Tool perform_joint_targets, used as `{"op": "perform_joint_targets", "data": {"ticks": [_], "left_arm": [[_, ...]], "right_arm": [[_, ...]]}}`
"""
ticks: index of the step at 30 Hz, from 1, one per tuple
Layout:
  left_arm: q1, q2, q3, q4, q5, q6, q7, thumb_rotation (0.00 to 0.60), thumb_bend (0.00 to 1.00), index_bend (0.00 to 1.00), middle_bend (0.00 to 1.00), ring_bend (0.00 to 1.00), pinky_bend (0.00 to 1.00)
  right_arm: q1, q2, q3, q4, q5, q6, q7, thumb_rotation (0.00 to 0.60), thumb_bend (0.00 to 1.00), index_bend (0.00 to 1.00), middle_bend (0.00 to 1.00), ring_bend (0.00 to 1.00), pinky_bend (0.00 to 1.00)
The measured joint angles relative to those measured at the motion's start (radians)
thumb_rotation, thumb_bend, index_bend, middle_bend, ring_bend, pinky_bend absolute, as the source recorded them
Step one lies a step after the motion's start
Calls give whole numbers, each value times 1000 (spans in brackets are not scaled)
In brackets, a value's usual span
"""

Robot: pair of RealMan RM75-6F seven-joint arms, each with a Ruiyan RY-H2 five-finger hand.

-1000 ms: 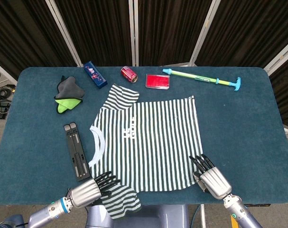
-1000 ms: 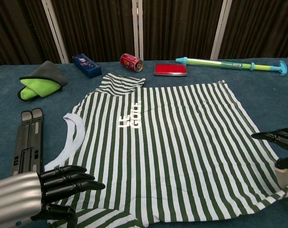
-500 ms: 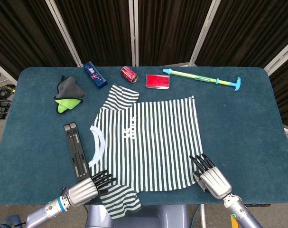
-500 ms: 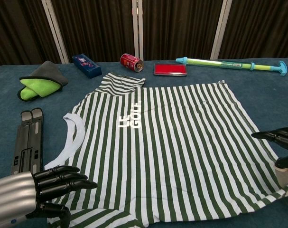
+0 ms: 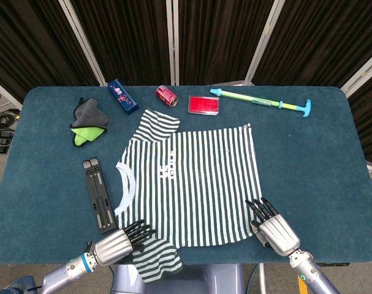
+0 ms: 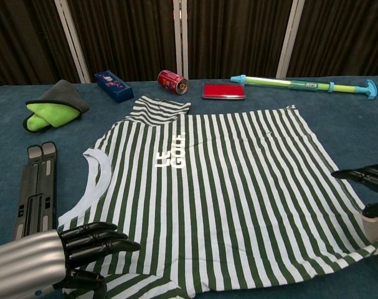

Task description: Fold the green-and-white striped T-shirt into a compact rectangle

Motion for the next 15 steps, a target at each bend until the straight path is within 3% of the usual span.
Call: {"op": "perform_joint_targets", "data": {"ticks": [15], "left_arm": [[-13, -15, 17, 6, -27, -1, -3, 600, 451, 459, 0, 0, 0]], "right_arm": [[2, 3, 0, -3, 2, 4, 3, 600, 450, 716, 0, 0, 0]]}}
